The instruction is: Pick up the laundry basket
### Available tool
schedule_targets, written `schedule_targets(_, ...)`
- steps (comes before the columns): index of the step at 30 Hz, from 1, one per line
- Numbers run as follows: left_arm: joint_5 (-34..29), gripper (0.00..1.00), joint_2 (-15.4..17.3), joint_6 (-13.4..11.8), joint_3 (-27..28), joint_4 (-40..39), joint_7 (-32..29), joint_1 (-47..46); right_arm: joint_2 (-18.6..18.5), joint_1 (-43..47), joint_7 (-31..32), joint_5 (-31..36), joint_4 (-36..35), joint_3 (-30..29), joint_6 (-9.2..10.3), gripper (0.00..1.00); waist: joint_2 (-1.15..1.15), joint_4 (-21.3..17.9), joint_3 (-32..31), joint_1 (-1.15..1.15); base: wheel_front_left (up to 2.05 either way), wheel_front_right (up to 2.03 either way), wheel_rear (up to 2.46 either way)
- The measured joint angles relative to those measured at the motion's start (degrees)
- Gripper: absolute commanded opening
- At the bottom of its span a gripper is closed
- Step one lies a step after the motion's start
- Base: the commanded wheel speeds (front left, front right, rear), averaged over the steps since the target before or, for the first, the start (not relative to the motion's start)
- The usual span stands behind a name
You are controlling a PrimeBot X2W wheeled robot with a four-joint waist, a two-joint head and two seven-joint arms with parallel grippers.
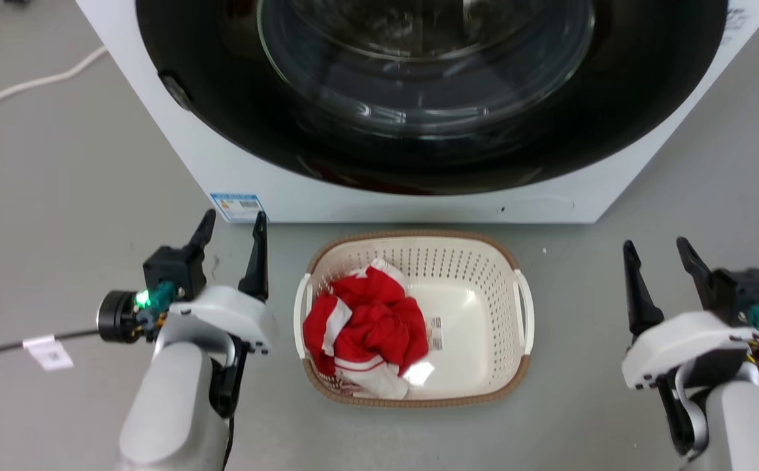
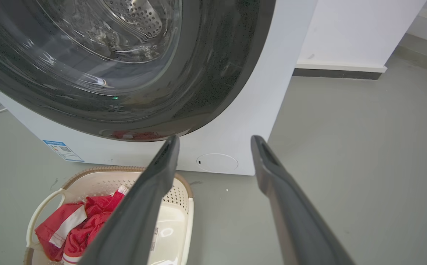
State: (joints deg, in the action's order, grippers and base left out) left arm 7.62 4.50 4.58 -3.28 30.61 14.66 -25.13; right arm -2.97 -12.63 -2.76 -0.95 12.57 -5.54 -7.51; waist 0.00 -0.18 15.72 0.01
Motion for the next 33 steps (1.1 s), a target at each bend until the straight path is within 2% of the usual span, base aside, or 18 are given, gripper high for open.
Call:
schedule_targets(8,2.81,1.0,1.44,1.99,-0.8,10.84,-3.3,-9.38,0.04,-8.94,3.08,0.36,9.55,1.97,0.0,1.0,0.0,-0.83,7.19,0.0,0.0,0.0,0.0)
schedule_targets(18,6.06,1.0,3.14,2.82,-4.69,23.3,-9.8,-19.31,0.02,-20.09,6.3,-1.1,23.93,5.67,0.0,1.0,0.0,-1.77,15.71,0.0,0.0,0.0,0.0)
schedule_targets(33,16.18,1.0,6.49,2.91,-16.03,31.39,-18.66,-27.94,0.05,-35.54,7.67,-8.14,44.03,14.33,0.0,1.0,0.0,-3.23,25.67,0.0,0.0,0.0,0.0)
